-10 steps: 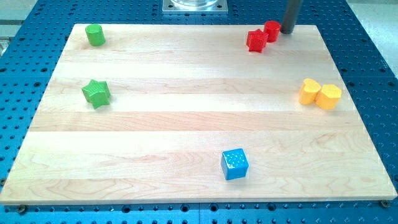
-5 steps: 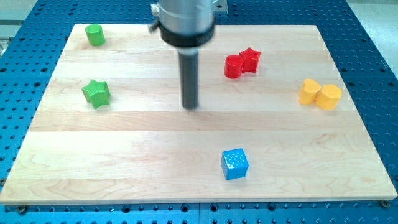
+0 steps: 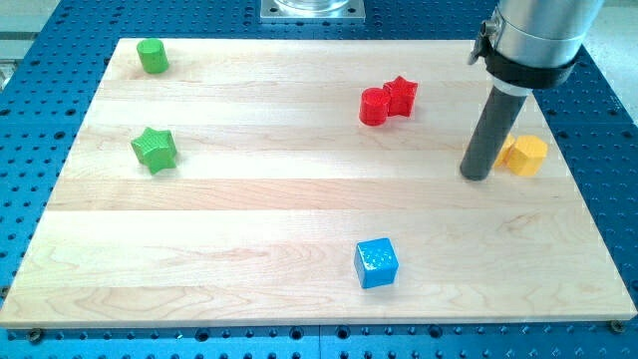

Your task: Separate the yellow blocks

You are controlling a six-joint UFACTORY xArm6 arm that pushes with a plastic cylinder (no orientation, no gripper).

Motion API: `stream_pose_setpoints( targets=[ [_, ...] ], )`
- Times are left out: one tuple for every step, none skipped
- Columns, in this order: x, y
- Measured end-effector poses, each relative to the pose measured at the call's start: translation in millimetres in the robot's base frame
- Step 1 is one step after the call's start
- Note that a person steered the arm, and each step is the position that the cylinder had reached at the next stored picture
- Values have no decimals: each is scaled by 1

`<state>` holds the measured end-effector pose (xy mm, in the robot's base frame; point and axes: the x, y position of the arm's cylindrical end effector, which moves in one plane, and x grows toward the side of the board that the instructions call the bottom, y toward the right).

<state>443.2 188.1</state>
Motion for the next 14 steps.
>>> stream_pose_setpoints(
  targets=[
    [-23,0],
    [-29,1],
    [-31,2],
    [-41,2],
    [-38,-5],
    [37,11],
    [10,35],
    [-36,52],
    [-95,59],
    [-147,62],
    [-86,86],
    [-52,84],
    [-94,50],
    [-120,38]
  ],
)
